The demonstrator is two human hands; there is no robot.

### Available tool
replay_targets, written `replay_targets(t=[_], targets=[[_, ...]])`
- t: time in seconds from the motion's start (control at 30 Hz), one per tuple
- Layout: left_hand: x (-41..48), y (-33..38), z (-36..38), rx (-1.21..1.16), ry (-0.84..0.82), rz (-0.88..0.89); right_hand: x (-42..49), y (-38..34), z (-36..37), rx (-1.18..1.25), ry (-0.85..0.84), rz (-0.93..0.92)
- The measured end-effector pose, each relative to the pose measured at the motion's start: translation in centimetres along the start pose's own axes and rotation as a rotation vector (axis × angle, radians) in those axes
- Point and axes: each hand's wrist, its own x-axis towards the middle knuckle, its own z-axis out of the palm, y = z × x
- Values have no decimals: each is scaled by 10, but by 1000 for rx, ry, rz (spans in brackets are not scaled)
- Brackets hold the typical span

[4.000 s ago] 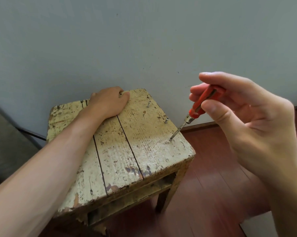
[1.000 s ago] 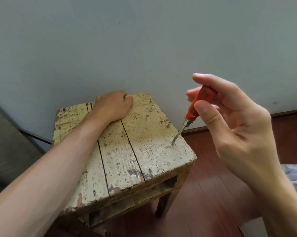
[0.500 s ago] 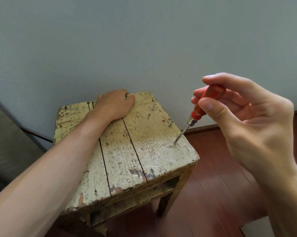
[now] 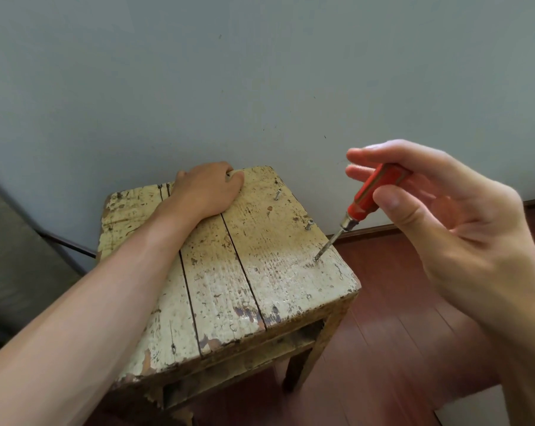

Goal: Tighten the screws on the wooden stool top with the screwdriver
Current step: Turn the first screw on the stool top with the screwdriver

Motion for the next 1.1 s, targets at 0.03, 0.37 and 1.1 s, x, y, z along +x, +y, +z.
replay_targets(t=[0.03,0.37,1.1], targets=[[0,0,0,-1,1,0,0,0,-1,13,8,0],[0,0,-2,-9,-13,-6,2,1,10,1,171,-6],[0,-1,-2,-24,-15,-6,16,2,-1,185,-25,99]])
